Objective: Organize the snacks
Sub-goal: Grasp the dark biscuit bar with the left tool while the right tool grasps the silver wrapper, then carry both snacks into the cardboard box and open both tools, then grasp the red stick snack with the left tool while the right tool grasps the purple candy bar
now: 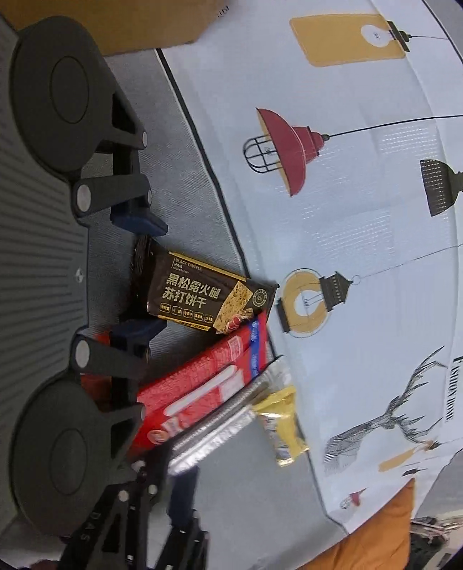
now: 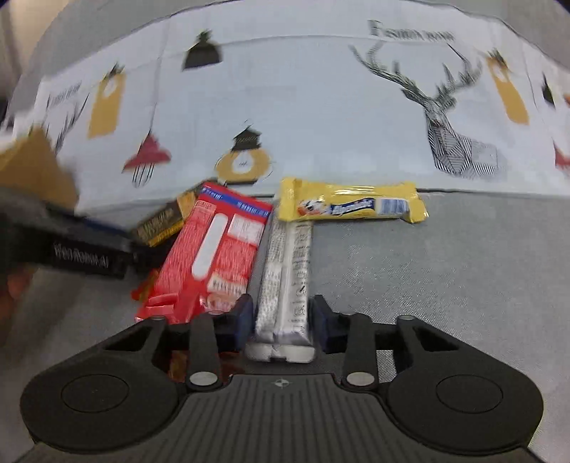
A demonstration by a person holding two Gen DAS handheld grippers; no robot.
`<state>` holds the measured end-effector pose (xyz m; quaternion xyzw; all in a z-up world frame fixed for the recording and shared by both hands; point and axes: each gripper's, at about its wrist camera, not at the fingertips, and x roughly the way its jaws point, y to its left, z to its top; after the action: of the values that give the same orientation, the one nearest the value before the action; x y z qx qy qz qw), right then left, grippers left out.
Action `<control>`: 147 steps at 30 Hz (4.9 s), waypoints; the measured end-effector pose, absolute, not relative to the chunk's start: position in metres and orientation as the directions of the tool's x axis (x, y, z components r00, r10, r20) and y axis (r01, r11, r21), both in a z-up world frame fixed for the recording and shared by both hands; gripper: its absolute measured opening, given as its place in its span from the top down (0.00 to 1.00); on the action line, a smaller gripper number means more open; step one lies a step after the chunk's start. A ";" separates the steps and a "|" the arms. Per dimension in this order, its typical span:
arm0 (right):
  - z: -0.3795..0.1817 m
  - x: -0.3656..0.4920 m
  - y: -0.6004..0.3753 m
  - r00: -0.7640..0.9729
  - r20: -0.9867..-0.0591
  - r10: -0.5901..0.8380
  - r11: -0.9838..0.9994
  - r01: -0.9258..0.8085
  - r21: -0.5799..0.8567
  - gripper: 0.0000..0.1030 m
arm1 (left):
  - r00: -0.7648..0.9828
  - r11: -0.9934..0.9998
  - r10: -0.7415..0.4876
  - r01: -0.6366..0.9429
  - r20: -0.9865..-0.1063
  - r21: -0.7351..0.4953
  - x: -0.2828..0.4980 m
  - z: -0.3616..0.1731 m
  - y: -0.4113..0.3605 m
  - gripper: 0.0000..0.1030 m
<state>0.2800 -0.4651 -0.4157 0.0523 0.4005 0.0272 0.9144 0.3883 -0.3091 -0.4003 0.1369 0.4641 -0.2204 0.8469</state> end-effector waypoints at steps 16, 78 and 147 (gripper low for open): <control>-0.399 0.231 -0.479 0.640 -0.764 0.084 0.994 0.001 0.110 0.66 | 0.401 0.899 -0.124 0.432 -0.908 0.067 0.327 -0.390 -0.266 0.18; -0.182 0.144 -0.292 0.832 -0.492 0.256 0.951 -0.126 0.281 0.79 | 0.792 0.980 -0.131 0.193 -0.597 0.041 0.174 -0.148 -0.092 0.58; -0.287 0.137 -0.328 0.779 -0.594 0.200 0.934 0.033 0.357 0.15 | 0.738 0.947 -0.278 0.316 -0.615 -0.050 0.186 -0.252 -0.131 0.00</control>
<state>0.1373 -0.3282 -0.2874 0.1766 0.3290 0.0450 0.9266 0.1860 -0.1308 -0.2515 0.0291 0.3252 -0.1595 0.9316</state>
